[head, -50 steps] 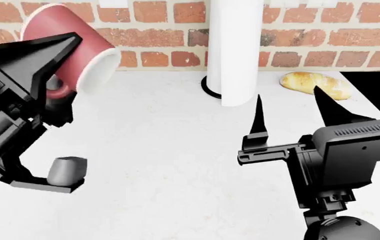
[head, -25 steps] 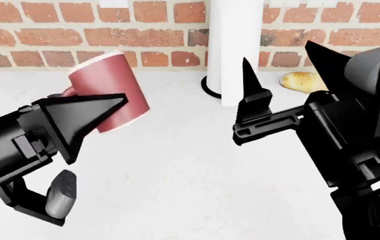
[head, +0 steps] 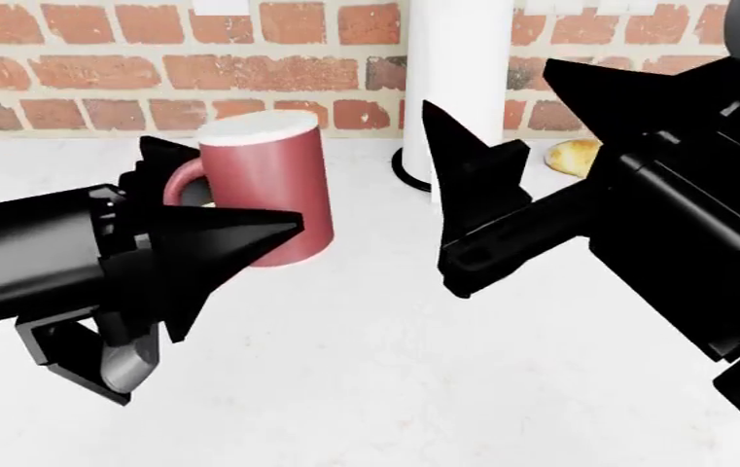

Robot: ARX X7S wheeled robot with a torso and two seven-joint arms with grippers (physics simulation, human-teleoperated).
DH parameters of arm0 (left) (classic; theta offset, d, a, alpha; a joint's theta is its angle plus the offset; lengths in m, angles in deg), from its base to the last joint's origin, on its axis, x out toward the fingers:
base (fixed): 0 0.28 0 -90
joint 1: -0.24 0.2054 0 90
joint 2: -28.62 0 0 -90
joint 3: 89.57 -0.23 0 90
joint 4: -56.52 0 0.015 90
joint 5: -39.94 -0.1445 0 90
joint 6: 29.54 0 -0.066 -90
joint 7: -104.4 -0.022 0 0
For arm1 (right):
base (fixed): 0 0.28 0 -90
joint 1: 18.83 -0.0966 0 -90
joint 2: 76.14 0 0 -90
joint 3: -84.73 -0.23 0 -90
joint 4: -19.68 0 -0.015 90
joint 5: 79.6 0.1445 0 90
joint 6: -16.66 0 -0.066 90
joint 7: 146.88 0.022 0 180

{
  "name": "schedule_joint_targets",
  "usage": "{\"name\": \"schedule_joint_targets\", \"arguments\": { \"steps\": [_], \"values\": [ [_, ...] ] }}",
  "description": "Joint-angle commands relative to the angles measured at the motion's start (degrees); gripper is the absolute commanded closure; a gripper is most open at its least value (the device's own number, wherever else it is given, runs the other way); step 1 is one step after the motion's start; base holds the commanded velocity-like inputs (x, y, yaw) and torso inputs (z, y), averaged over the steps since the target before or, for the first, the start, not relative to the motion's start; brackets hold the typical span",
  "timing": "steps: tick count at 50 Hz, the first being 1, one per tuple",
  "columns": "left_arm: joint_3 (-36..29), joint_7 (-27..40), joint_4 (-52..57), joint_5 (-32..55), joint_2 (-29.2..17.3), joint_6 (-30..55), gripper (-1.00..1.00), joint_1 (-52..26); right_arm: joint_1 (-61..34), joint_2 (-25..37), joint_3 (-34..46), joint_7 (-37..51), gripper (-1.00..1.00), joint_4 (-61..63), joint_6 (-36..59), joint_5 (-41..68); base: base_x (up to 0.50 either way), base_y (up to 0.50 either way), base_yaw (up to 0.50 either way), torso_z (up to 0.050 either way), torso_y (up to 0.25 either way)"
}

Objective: A wet mug is on the counter and needs to be dried. Pick it up and place it upside down in the open cabinet.

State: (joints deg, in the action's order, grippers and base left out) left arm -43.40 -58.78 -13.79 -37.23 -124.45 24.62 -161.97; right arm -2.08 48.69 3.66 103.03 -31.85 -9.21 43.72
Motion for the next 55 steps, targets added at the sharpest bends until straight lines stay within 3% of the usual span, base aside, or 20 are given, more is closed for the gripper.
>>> {"name": "schedule_joint_targets", "arguments": {
  "steps": [1,16,32,55],
  "values": [
    [-0.01,1.03,-2.87,-2.69,3.11,-2.92,1.0,-4.78,1.43,-0.01,1.23,1.18,-1.0,-1.07,-3.01,5.6,0.0,0.0,0.0,0.0,0.01],
    [-0.35,2.99,-3.77,-4.65,4.57,-1.29,1.0,-3.91,6.37,-3.97,1.88,-1.25,-1.0,1.39,-3.74,3.2,0.0,0.0,0.0,0.0,0.0],
    [-1.18,7.24,-3.83,-5.72,4.44,-0.75,1.0,-1.94,4.03,-6.35,3.97,-1.96,-1.0,0.12,-4.26,1.98,0.0,0.0,0.0,0.0,0.0],
    [-1.26,8.17,-5.05,-5.12,5.08,-1.57,1.0,-3.74,4.67,-9.03,6.73,-3.02,-1.0,-0.05,-5.17,1.0,0.0,0.0,0.0,0.0,0.0]
  ]
}}
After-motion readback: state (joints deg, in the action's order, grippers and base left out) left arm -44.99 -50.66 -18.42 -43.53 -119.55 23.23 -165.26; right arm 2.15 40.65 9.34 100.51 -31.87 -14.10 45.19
